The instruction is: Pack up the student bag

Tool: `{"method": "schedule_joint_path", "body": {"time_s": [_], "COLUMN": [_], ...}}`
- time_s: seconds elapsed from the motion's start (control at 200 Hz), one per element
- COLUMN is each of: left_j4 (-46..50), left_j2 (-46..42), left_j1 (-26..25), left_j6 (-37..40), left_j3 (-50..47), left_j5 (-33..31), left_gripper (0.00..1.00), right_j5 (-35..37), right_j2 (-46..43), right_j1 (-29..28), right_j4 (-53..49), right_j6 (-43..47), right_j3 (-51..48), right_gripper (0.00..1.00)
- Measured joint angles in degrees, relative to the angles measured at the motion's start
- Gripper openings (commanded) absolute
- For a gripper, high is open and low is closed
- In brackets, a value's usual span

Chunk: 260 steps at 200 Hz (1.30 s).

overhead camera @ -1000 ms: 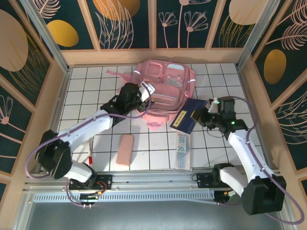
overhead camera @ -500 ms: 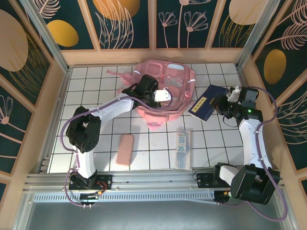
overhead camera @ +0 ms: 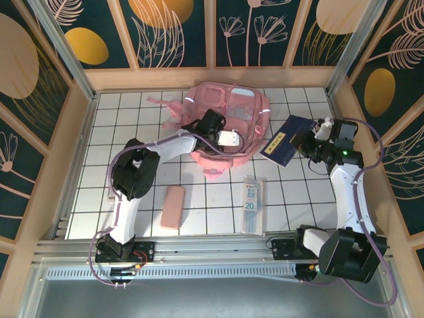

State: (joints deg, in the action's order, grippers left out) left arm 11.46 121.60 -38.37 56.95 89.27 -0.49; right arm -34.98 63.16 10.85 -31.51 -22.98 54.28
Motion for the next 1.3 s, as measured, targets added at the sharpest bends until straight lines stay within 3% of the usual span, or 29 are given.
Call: {"method": "schedule_joint_path", "body": {"time_s": [0.085, 0.35, 0.575, 0.741, 0.951, 1.301], "left_j4": [-0.79, -2.32, -2.21, -1.97, 0.11, 2.1], "left_j2": [1.9, 2.84, -2.38, -6.71, -10.95, -14.62], "left_j1": [-0.07, -0.2, -0.24, 0.13, 0.39, 0.39], "left_j6": [-0.39, -3.74, -9.27, -14.47, -21.42, -25.62], "left_j3": [1.95, 6.32, 8.35, 11.19, 11.8, 11.54], "left_j5": [-0.57, -5.01, -7.54, -10.71, -12.22, -7.82], "left_gripper": [0.0, 0.0, 0.0, 0.0, 0.0, 0.0], "right_j5": [-0.09, -4.39, -11.5, -17.33, -18.47, -14.03], "right_j2": [0.0, -1.29, 0.66, 2.01, 3.89, 21.97], "right_j1": [0.0, -0.57, -8.15, -11.89, -16.57, -26.67], "right_j4": [-0.02, 1.55, 3.67, 12.76, 28.04, 46.75], "right_j6": [-0.04, -0.26, -1.09, -8.46, -21.99, -33.55], "right_j3": [0.0, -3.34, -5.99, -9.22, -15.74, -10.58], "right_gripper": [0.0, 0.0, 0.0, 0.0, 0.0, 0.0]}}
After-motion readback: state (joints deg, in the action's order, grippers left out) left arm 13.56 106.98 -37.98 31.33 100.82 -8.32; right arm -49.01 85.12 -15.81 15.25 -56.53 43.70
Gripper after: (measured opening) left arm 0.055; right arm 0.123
